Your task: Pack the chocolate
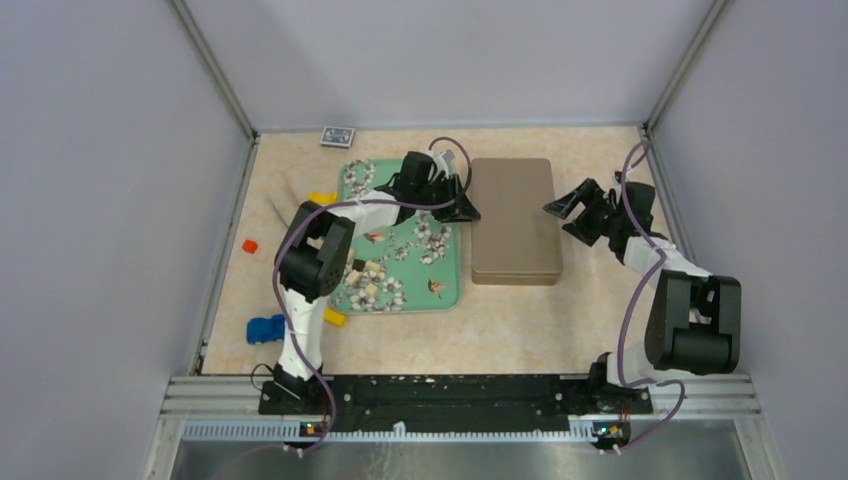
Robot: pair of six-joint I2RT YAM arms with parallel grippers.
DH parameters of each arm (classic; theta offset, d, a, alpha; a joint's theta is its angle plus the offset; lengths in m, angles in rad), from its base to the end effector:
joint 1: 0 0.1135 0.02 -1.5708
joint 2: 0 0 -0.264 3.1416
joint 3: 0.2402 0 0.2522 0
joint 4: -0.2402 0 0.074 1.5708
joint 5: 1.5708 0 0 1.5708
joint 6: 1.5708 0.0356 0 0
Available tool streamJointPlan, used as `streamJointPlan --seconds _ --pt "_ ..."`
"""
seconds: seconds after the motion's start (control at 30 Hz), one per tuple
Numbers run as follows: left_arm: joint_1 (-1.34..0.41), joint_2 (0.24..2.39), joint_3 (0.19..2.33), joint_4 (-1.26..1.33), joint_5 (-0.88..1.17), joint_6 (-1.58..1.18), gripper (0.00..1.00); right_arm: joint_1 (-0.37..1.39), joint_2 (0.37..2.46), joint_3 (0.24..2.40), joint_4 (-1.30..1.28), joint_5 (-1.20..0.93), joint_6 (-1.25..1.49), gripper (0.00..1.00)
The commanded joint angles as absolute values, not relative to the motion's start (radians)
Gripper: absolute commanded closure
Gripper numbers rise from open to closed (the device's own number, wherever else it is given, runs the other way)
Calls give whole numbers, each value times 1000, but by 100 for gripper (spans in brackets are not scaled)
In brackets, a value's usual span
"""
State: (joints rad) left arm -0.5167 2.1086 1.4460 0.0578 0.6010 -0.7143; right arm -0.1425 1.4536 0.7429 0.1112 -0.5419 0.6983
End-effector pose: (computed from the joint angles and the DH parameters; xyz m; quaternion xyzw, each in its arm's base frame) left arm 0.3990 -0.2498 0.1781 0.0534 0.8554 -0.4702 0.2109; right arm 0.2998 -0.0245 0.2024 0.2337 0.8289 0.3510 0.3676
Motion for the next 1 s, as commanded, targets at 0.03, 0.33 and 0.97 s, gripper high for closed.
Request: streamJointPlan --seconds 0.03,0.33,0.97 --pt "-527 2118 1496 92 611 -703 60 -152 1445 757 90 -512 650 16" --pt "-532 2141 1498 92 626 -706 59 -152 1415 727 50 -486 595 16" --pt "-534 2159 1501 104 635 -709 58 -21 1234 840 -227 -281 460 13"
